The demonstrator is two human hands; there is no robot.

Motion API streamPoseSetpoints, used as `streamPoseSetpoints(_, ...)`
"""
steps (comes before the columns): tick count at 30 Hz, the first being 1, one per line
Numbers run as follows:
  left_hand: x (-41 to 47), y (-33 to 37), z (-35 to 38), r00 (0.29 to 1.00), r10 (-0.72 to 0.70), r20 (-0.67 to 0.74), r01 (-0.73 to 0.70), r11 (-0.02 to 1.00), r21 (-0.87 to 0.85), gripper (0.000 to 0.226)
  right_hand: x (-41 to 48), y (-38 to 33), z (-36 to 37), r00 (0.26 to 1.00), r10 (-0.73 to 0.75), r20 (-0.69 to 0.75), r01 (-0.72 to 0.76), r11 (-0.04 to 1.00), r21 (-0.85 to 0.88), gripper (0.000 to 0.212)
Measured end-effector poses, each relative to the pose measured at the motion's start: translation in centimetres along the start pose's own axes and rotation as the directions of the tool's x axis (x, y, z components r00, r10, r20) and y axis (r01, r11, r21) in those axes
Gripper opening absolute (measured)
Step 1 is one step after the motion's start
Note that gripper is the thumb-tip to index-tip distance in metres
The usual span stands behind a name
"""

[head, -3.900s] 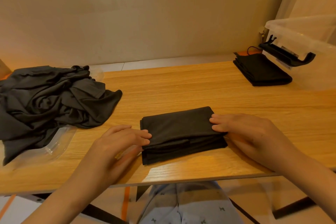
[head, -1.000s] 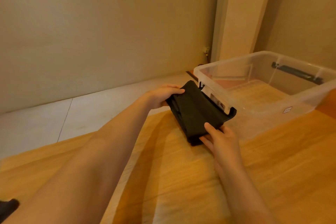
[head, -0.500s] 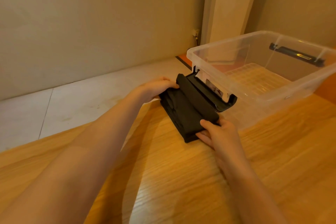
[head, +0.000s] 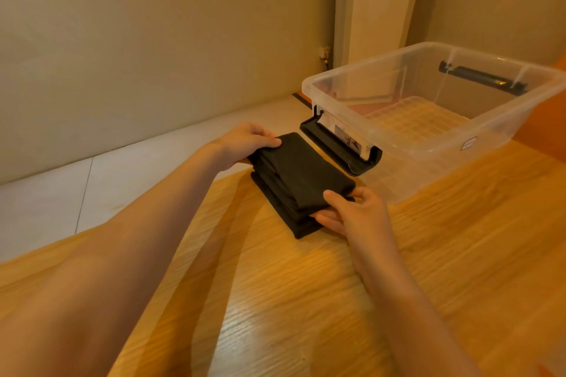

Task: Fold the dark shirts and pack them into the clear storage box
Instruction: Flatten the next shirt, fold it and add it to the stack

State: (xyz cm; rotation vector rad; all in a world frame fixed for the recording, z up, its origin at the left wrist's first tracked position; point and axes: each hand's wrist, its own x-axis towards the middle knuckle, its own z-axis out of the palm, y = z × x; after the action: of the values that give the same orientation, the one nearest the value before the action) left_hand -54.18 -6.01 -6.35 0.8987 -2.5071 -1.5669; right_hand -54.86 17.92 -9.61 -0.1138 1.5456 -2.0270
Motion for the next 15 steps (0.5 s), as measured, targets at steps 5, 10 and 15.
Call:
streamPoseSetpoints(5, 0.05, -0.6, 0.94, 0.999, -0.028, -0.023, 0.029, 0.997, 0.069, 0.008, 0.02, 0.17, 0.07, 0.999, 0.018, -0.03, -0.02, 0.996, -0.086, 0.027)
streamPoseSetpoints(10, -0.28, -0.51, 0.75, 0.999, -0.012, -0.032, 0.014, 0.997, 0.081, 0.012, 0.01, 0.17, 0.12, 0.999, 0.003, -0.044, -0.008, 0.994, -0.108, 0.027)
streamPoseSetpoints(15, -0.61, -0.69, 0.71, 0.997, 0.024, -0.07, -0.017, 0.995, 0.095, 0.019, -0.1, 0.3, -0.04, 0.999, -0.002, -0.049, -0.006, 0.985, -0.173, 0.036)
